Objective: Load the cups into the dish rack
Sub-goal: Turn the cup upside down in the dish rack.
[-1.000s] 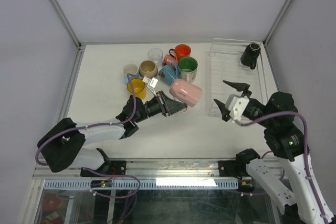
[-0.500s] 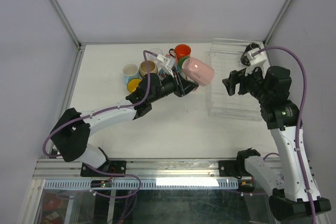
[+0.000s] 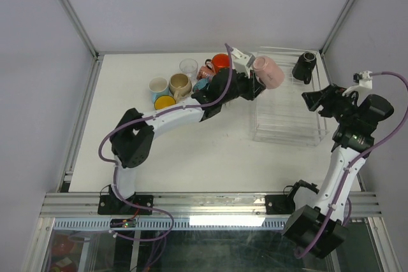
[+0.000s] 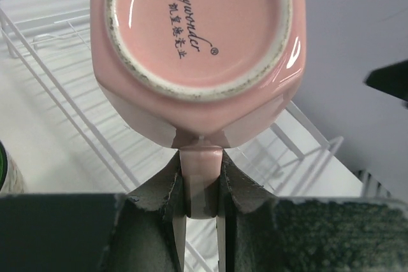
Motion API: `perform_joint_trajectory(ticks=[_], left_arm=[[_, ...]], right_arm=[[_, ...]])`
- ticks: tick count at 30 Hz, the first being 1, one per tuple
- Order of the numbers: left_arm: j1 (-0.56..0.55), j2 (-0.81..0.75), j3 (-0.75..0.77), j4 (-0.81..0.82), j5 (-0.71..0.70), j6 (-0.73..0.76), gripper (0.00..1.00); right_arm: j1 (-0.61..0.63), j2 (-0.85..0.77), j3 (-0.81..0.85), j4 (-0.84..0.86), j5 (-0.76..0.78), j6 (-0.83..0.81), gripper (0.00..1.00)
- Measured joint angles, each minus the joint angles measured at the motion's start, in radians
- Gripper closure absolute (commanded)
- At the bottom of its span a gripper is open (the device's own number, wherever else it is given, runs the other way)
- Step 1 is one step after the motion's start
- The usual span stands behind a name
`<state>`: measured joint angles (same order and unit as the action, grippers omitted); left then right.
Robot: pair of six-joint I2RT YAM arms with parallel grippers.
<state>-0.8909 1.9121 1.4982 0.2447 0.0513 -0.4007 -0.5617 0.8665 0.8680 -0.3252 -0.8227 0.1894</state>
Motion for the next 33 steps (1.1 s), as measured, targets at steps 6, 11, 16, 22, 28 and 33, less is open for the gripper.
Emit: perform_joint_trajectory(ticks=[6,11,16,22,28,33], left_arm=[[-0.027,0.223,0.276,-0.107,-0.051,0.073,1.00],[-0.060,0.401,0.518,-0.209,-0.106,0.131,1.00],[-0.088,0.492,0.626,-0.265,-0.189,0.181,1.00],[-0.110,0.572,0.702,-0.282,-0.288,0.209,1.00],[-0.114,0.623,0.724,-0.286,-0.362,0.211,1.00],[-0.116,0.628,0.724,-0.322,-0.407,0.212,1.00]], right_arm=[[-0.004,-0.120,-0.034,0.042,-0.048,-0.007,0.29],[-0.004,-0.165,-0.042,0.054,-0.049,-0.014,0.29],[-0.004,-0.159,-0.051,0.055,-0.045,-0.013,0.29],[-0.004,-0.163,-0.065,0.069,-0.040,-0.009,0.29],[-0.006,-0.182,-0.082,0.094,-0.030,0.002,0.29],[-0.007,-0.185,-0.094,0.120,-0.030,0.015,0.29]])
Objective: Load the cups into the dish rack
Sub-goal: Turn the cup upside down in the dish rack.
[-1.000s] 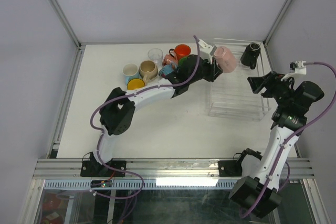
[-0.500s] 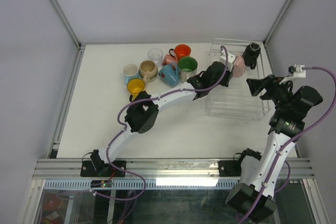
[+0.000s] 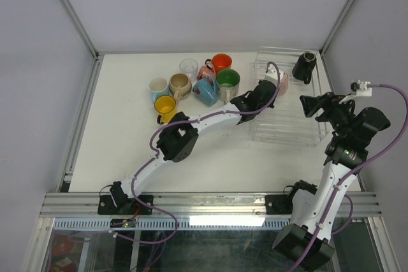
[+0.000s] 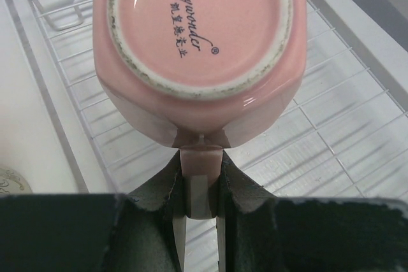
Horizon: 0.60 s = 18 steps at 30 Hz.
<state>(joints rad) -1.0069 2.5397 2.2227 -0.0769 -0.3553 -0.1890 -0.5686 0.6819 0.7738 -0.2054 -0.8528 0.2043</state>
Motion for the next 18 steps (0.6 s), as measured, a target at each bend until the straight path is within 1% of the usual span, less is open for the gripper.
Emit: perform_joint_trajectory(ticks=[2,9,13,18], left_arm=[[-0.001,0.000,0.000,-0.005,-0.013,0.000,1.00],[-0.010,0.000,-0.003,-0.005,-0.031,0.000,0.92],[-0.015,0.000,-0.019,-0.007,-0.033,0.000,0.90],[-0.016,0.002,-0.029,-0.005,-0.033,0.000,0.83]], right_arm=[[-0.002,0.000,-0.006,0.002,0.000,0.005,0.28],[-0.004,-0.002,-0.018,0.013,0.000,0.015,0.29],[-0.004,-0.003,-0.019,0.023,0.000,0.018,0.28],[-0.004,-0.008,-0.019,0.029,-0.001,0.025,0.28]])
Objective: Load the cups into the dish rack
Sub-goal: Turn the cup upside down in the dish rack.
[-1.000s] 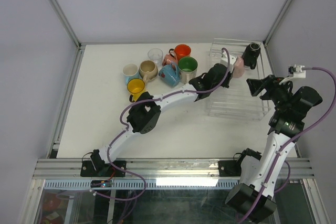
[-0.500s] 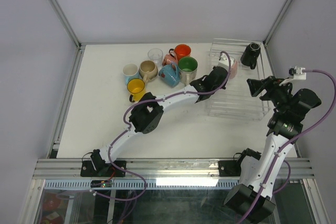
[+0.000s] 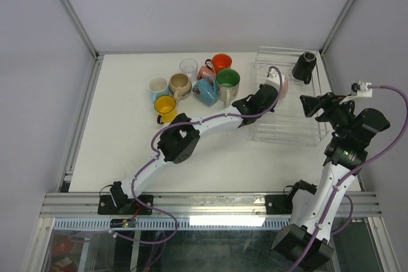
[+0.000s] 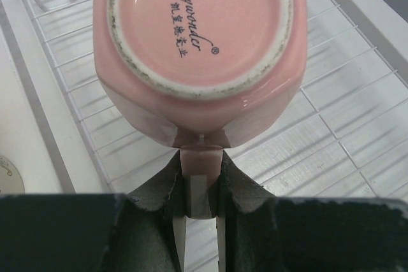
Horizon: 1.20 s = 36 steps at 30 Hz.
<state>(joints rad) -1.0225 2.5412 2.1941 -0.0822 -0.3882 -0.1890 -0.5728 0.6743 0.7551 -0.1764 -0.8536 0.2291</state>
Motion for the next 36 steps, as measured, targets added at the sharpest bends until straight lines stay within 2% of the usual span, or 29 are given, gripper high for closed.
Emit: perform_joint_trajectory(ticks=[15,20,23,26,36], left_arm=[[0.000,0.000,-0.013,0.083,-0.004,-0.001,0.66],[-0.003,-0.013,-0.064,0.118,0.008,-0.006,0.60],[-0.011,-0.058,-0.140,0.153,0.029,-0.008,0.56],[-0.024,-0.138,-0.248,0.193,0.052,-0.008,0.48],[-0.016,-0.608,-0.716,0.468,0.148,0.047,0.11]], right_arm=[[0.000,-0.003,-0.007,0.007,0.000,0.006,0.28],[0.000,-0.004,-0.010,0.008,-0.009,0.008,0.28],[0.000,-0.006,-0.014,0.018,-0.027,0.008,0.28],[0.000,-0.012,-0.021,0.026,-0.049,0.009,0.28],[0.003,-0.006,-0.034,0.079,-0.158,0.008,0.27]])
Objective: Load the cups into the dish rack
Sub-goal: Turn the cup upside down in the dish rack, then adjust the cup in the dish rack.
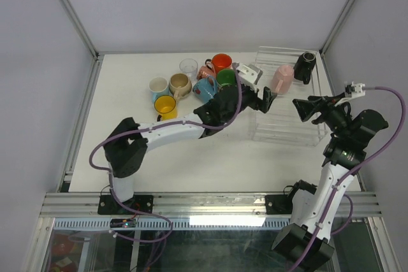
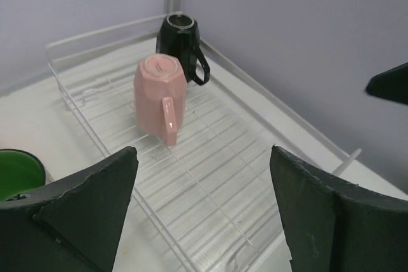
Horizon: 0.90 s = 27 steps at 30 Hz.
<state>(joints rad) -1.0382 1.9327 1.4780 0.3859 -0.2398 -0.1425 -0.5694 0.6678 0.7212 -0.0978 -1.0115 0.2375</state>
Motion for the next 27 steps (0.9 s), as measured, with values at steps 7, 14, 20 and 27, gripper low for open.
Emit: perform_joint_trajectory(ticks=[7,14,20,27], left_arm=[[0.086,-0.289,-0.225,0.020,0.121,-0.024,0.01],[0.361,-0.587,-0.313,-0.185,0.279,-0.135,0.01],[0.382,-0.858,-0.481,-0.274,0.256,-0.079,0.01],[0.378,-0.929,-0.632,-0.392,0.145,0.047,0.01]], right_arm=[[0.038,0.045,0.001,-0.003,-0.051,-0.078,0.26],[0.155,0.225,0.156,-0.175,-0.006,-0.235,0.25],[0.388,0.424,0.418,-0.363,0.222,-0.369,0.25],[0.589,0.617,0.515,-0.439,0.608,-0.349,0.22]])
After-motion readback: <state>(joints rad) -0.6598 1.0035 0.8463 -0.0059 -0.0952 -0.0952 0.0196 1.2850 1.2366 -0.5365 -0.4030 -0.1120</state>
